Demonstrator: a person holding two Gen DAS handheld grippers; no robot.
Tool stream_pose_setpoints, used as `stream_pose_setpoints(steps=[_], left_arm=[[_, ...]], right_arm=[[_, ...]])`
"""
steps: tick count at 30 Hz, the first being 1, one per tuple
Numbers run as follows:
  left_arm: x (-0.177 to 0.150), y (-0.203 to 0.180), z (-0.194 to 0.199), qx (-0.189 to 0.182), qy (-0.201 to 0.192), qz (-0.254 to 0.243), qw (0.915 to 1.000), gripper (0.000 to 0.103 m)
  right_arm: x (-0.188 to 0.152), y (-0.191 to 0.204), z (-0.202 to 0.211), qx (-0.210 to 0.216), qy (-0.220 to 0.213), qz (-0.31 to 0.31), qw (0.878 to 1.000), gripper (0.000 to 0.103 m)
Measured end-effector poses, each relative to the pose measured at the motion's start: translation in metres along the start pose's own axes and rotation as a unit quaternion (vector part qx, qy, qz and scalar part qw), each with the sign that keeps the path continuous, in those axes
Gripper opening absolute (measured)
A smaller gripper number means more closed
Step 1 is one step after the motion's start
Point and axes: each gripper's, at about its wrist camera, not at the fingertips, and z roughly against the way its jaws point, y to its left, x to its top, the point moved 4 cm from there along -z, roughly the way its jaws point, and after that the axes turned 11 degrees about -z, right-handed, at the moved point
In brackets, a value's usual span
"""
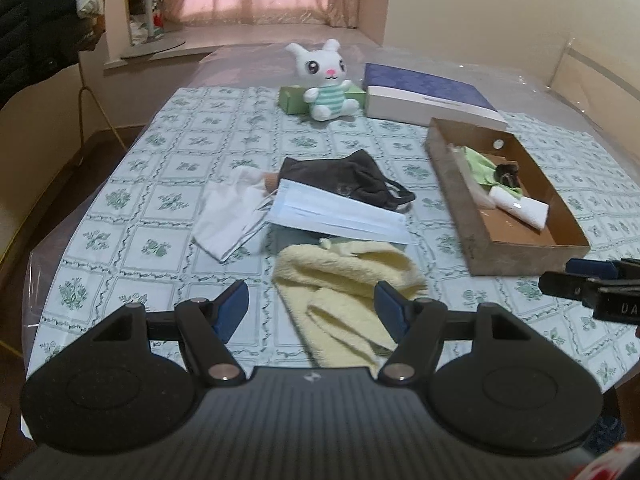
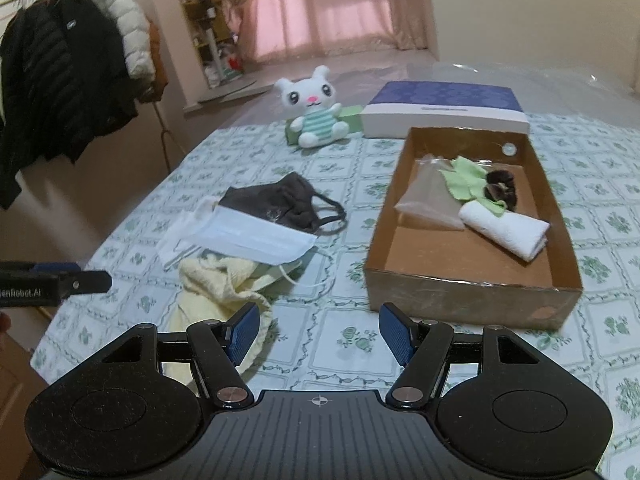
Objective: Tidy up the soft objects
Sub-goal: 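Withdraw both tools from the box toward the yellow towel, then grasp the blue surgical mask with the right tool while the left tool approaches the yellow towel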
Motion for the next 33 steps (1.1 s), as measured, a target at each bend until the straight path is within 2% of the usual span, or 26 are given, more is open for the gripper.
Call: stream_pose_setpoints(steps=[16,33], left_arm=[[-0.004,0.026,-0.025,0.027,0.009,0.009,0.9996,0.061],[0.002,0.039,-0.071,0.033,0.027,0.01,0.9991,0.056]], right_arm=[[0.006,0.015,-0.041,0.004,0.009,0.038,0.999,0.066],[0.024,0.045,-0.107,0.016,-0.013,0.136,0.991,0.066]])
